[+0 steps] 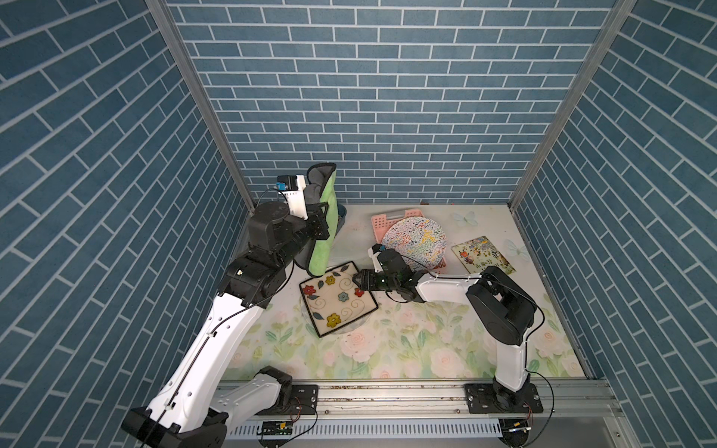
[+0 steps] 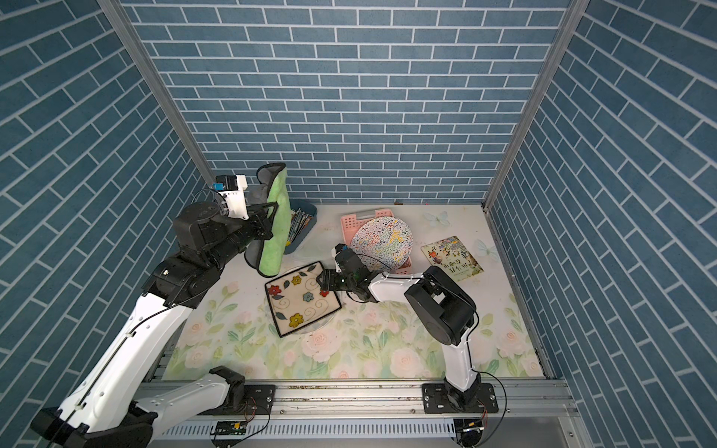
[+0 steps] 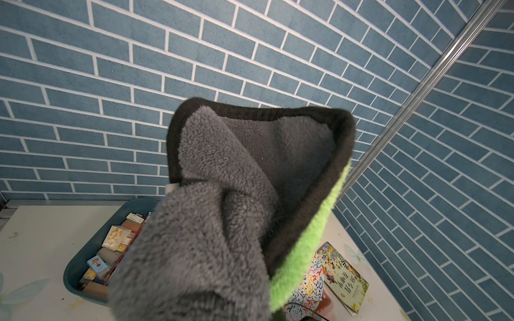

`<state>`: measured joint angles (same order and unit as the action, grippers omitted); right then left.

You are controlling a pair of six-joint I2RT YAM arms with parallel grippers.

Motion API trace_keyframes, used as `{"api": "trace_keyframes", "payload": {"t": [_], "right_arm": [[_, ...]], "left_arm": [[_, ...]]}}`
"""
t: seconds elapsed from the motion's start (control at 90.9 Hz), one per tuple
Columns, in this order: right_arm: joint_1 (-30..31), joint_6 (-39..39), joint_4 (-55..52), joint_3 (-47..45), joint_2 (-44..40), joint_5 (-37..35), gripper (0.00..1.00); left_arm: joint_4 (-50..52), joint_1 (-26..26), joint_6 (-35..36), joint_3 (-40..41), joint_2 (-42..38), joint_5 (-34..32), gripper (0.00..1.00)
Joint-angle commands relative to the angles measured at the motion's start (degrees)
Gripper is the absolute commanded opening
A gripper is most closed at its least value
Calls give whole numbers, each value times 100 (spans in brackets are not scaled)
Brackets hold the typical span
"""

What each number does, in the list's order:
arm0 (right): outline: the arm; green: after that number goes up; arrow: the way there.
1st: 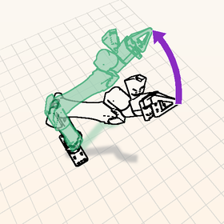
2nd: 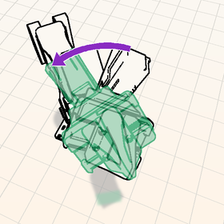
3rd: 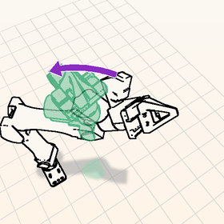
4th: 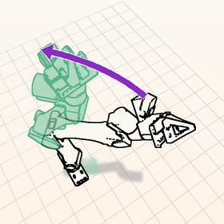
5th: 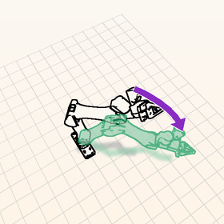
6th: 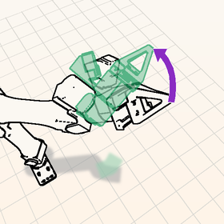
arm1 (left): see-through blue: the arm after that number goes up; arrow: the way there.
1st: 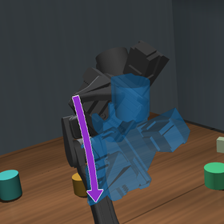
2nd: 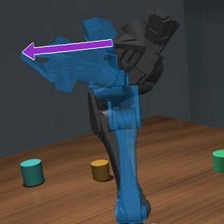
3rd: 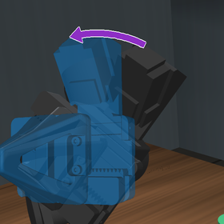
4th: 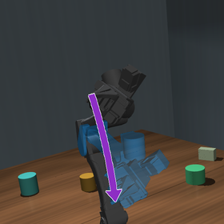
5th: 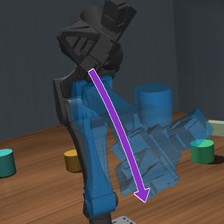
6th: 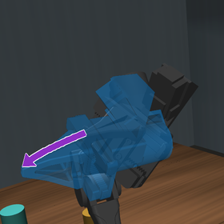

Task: Wipe the wet plate dry
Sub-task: Place the plate on the plate, then pick up the plate from the bin.

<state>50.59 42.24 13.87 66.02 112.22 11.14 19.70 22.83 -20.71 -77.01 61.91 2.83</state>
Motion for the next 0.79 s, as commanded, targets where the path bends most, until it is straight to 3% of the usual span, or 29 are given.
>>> {"api": "trace_keyframes", "payload": {"t": [0.0, 0.132, 0.264, 0.385, 0.55, 0.66, 0.781], "right_arm": [[82, -463, -580, 300, -342, -404, 74], [92, -360, -566, 161, -1005, -224, 80], [-56, -407, -550, 168, -1829, -124, 78], [-1141, -729, -1004, 347, -2323, -18, 74], [-2877, -1432, -1795, 515, -2182, 123, 73], [-3568, -1678, -1973, 600, -1765, 242, 73], [-3921, -1683, -1842, 644, -1194, 704, 71]], "left_arm": [[-32, -28, 89, -138, 46, 81, 0], [-68, -27, 76, -125, 127, 138, 0], [-175, -24, 3, -43, 178, 263, 0], [-324, -24, -131, 95, 254, 511, 0], [-470, -25, -289, 253, 324, 831, 0], [-507, -24, -318, 349, 328, 883, 0], [-533, -29, -355, 380, 345, 918, 0]]}}
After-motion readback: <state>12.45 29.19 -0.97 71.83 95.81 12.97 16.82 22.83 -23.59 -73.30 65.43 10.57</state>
